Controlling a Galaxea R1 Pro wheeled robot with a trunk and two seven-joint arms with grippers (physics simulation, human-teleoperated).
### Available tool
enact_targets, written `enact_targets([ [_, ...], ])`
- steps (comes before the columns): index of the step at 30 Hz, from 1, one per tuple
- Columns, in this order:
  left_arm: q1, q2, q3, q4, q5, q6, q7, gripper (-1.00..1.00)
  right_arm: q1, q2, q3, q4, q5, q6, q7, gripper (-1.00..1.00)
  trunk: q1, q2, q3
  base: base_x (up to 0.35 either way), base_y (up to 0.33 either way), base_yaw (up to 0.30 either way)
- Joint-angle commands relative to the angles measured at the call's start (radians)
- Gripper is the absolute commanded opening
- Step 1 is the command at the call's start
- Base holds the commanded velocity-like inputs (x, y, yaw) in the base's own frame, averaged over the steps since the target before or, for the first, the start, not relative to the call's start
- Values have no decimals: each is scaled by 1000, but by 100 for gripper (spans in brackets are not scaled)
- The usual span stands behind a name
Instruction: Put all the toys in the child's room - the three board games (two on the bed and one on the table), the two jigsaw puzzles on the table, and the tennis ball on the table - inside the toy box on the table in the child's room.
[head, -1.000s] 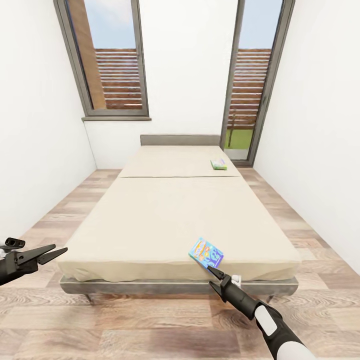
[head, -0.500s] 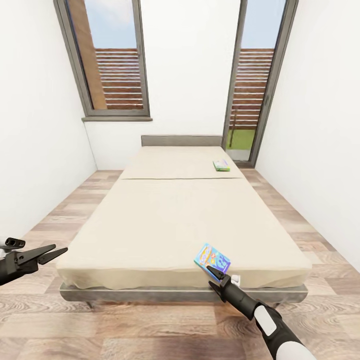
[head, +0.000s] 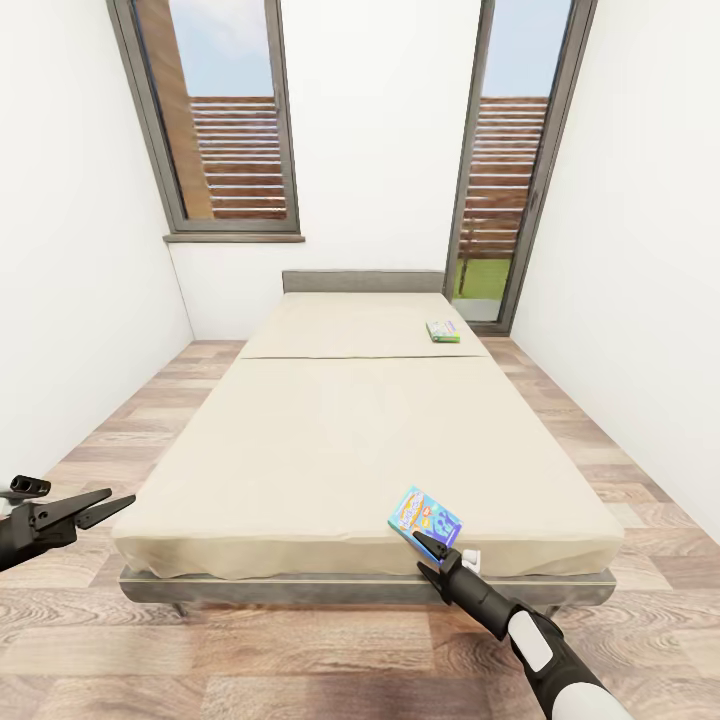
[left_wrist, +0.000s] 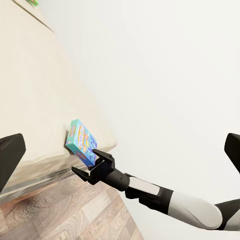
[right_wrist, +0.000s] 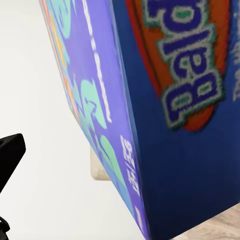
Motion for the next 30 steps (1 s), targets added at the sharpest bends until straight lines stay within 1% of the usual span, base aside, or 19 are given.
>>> enact_targets([
  [1, 0, 0, 0, 0, -1, 11, -4, 100, -1, 1, -4, 0, -2, 7, 1, 100, 0, 0, -1, 0, 0, 0],
  [8, 0, 0, 0, -1, -1, 11, -4, 100, -1, 0, -4, 0, -2, 8, 1, 100, 0, 0, -1, 0, -25, 0],
  [17, 0, 0, 0, -1, -1, 11, -4, 100, -1, -2, -4, 0, -2, 9, 1, 100, 0, 0, -1, 0, -119, 0],
  [30, 0, 0, 0, -1, -1, 11, -4, 100, -1, -1, -4, 0, -2, 9, -2, 100, 0, 0, -1, 0, -12, 0],
])
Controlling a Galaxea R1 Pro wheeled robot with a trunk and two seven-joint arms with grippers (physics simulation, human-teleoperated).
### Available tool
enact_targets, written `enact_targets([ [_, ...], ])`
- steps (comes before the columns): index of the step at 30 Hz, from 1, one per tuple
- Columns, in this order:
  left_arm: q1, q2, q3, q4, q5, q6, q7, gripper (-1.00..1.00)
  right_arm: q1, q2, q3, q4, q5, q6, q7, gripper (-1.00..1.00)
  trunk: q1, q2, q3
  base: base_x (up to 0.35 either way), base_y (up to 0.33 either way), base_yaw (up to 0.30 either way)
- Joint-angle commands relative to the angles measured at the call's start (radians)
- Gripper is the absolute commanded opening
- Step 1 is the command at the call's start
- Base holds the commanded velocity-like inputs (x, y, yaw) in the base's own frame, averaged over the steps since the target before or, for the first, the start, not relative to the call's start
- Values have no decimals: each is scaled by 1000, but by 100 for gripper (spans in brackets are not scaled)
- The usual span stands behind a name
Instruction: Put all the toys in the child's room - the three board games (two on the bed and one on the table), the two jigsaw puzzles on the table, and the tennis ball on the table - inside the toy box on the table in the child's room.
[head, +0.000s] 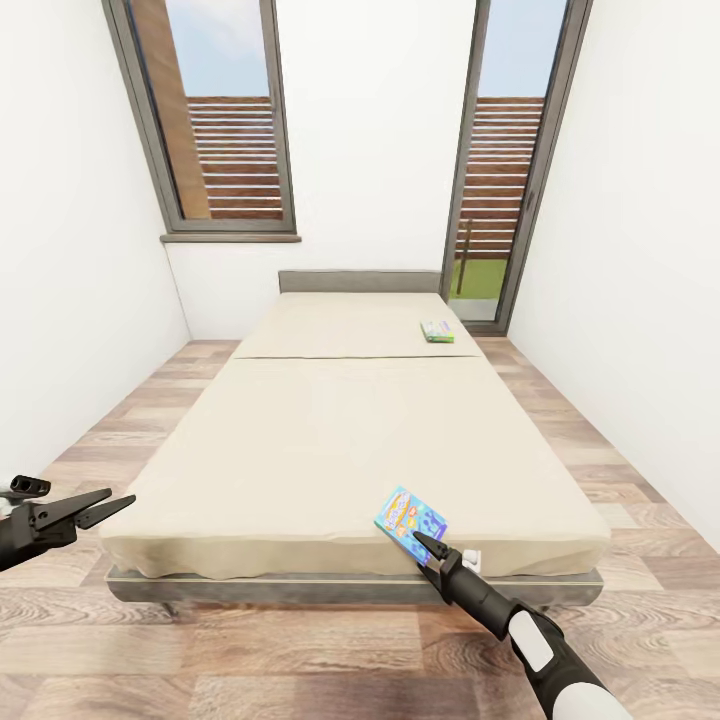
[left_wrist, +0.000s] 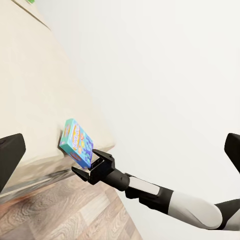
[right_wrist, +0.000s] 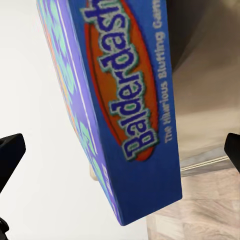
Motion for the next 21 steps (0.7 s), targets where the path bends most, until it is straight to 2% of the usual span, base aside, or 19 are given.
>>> enact_targets([
  [1, 0, 0, 0, 0, -1, 11, -4, 100, -1, 1, -4, 0, -2, 7, 0, 100, 0, 0, -1, 0, -1, 0],
  [21, 0, 0, -1, 1, -1, 11, -4, 100, -1, 2, -6, 0, -4, 8, -2, 100, 0, 0, -1, 0, 0, 0],
])
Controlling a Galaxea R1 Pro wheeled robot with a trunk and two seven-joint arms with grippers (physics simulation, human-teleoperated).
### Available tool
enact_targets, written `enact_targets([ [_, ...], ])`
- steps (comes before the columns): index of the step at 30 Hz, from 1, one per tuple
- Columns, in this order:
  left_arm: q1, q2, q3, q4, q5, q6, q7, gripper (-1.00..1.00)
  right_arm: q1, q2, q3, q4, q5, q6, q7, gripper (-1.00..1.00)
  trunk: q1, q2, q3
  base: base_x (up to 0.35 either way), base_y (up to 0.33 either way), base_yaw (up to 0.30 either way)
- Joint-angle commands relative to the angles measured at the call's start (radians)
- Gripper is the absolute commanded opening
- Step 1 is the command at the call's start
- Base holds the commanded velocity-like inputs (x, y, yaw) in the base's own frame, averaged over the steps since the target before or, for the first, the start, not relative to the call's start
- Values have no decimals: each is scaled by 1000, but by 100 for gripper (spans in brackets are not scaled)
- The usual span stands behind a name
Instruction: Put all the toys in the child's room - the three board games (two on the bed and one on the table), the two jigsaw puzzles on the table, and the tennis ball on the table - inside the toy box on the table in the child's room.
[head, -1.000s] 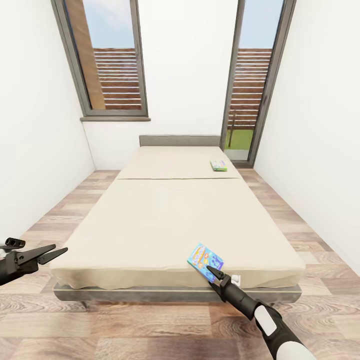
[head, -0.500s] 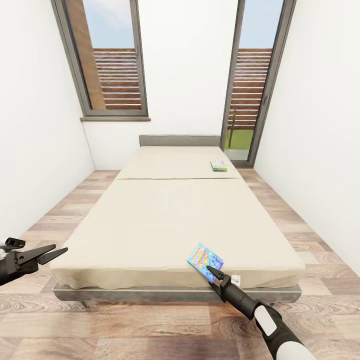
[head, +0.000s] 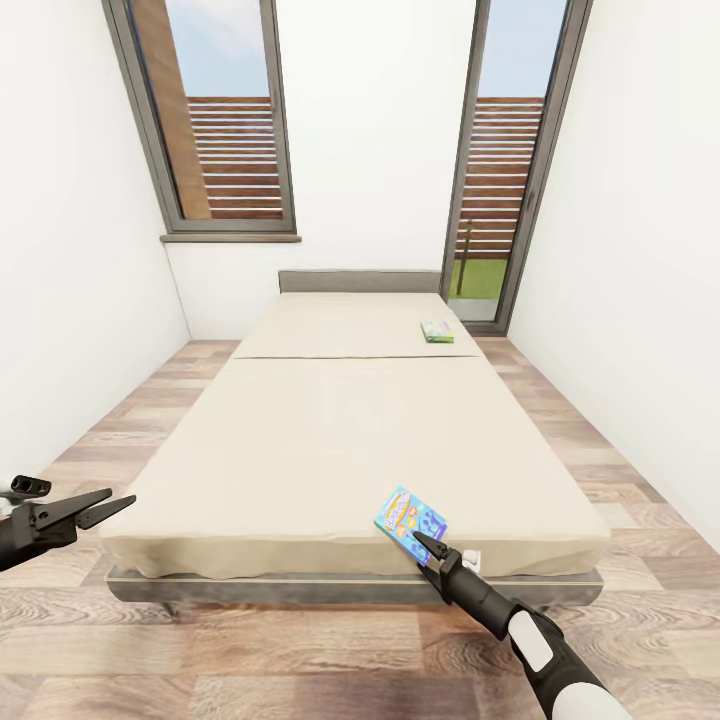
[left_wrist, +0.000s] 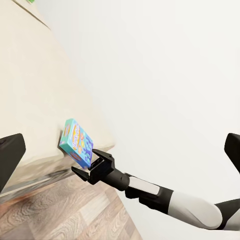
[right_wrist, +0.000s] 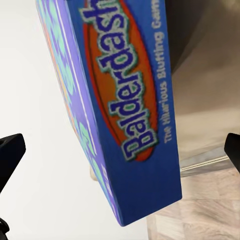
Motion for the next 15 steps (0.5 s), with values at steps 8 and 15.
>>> enact_targets([
  [8, 0, 0, 0, 0, -1, 11, -4, 100, -1, 1, -4, 0, -2, 8, 1, 100, 0, 0, -1, 0, 0, 0],
  [15, 0, 0, 0, 0, -1, 11, -4, 100, -1, 1, -4, 0, -2, 8, 1, 100, 0, 0, -1, 0, 0, 0],
])
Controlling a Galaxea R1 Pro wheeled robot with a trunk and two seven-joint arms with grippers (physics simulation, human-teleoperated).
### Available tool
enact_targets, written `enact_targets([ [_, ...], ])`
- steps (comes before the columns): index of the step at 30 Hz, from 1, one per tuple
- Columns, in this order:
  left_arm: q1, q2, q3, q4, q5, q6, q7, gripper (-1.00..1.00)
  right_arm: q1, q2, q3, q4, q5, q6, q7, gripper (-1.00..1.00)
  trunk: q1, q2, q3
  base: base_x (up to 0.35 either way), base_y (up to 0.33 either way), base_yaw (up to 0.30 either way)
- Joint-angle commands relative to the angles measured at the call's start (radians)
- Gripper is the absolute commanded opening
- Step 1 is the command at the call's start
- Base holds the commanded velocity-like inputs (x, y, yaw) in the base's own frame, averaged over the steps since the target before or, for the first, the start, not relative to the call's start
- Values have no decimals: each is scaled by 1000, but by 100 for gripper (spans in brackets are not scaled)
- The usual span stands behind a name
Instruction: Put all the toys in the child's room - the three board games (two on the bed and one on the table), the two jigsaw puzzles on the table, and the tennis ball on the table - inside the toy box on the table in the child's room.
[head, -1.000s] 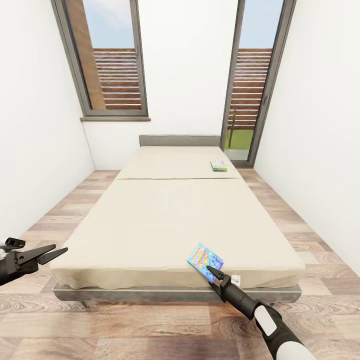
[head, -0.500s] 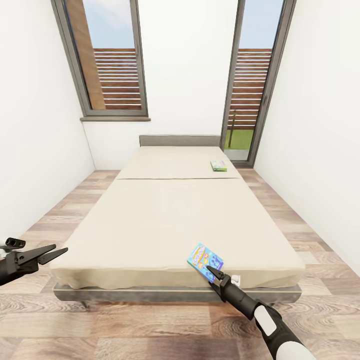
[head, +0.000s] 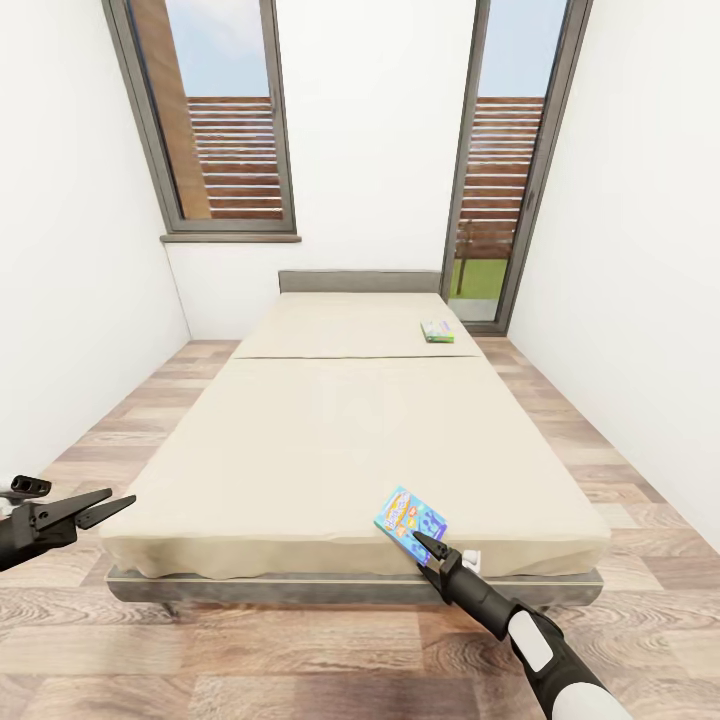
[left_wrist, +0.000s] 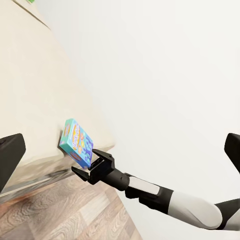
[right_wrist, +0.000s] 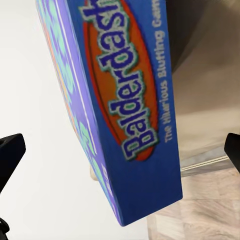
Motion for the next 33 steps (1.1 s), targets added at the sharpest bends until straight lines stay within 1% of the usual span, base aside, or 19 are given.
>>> enact_targets([
  [1, 0, 0, 0, 0, -1, 11, -4, 100, -1, 1, -4, 0, -2, 7, 1, 100, 0, 0, -1, 0, 0, 0],
  [14, 0, 0, 0, 1, -1, 11, -4, 100, -1, 1, -4, 0, -2, 7, 1, 100, 0, 0, -1, 63, -62, 0],
  [28, 0, 0, 0, 1, -1, 11, -4, 100, -1, 2, -3, 0, -2, 7, -1, 100, 0, 0, -1, 9, -8, 0],
  [29, 0, 0, 0, 1, -1, 11, -4, 100, -1, 2, -3, 0, -2, 7, -1, -100, 0, 0, -1, 0, 0, 0],
  [33, 0, 0, 0, 1, -1, 11, -4, 100, -1, 2, -3, 0, -2, 7, -1, -100, 0, 0, -1, 0, 0, 0],
])
